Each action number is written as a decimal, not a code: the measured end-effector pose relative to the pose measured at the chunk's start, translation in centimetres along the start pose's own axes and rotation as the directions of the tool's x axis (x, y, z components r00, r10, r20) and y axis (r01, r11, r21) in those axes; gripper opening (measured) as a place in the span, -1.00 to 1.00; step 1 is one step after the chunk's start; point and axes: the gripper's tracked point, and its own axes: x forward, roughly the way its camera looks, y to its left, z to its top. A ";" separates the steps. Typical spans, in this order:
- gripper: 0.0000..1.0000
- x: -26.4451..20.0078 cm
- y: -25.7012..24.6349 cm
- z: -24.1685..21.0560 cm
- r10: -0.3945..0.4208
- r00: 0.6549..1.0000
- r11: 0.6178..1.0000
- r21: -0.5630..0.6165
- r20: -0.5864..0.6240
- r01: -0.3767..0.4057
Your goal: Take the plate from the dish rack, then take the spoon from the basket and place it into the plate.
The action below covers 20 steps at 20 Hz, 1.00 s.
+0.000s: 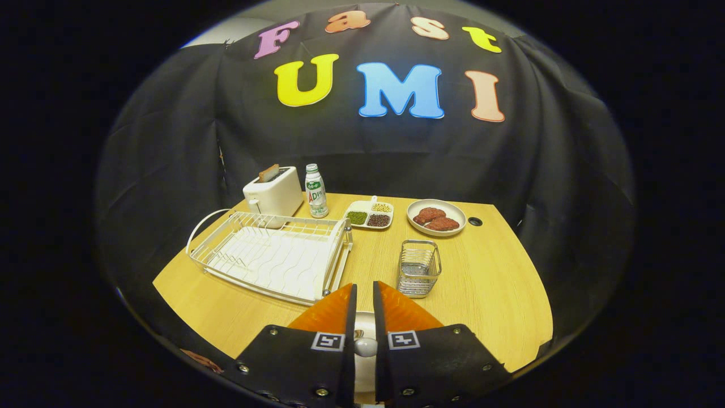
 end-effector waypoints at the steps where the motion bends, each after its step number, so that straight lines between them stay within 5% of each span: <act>1: -0.73 0.3 0.4 -0.1 0.005 1.000 1.000 -0.009 -0.006 -0.006; 14: -0.67 4.6 4.1 -1.6 0.073 0.993 0.994 -0.078 -0.096 -0.081; 20: -0.48 4.0 1.8 0.5 0.032 0.998 0.996 -0.079 -0.054 -0.036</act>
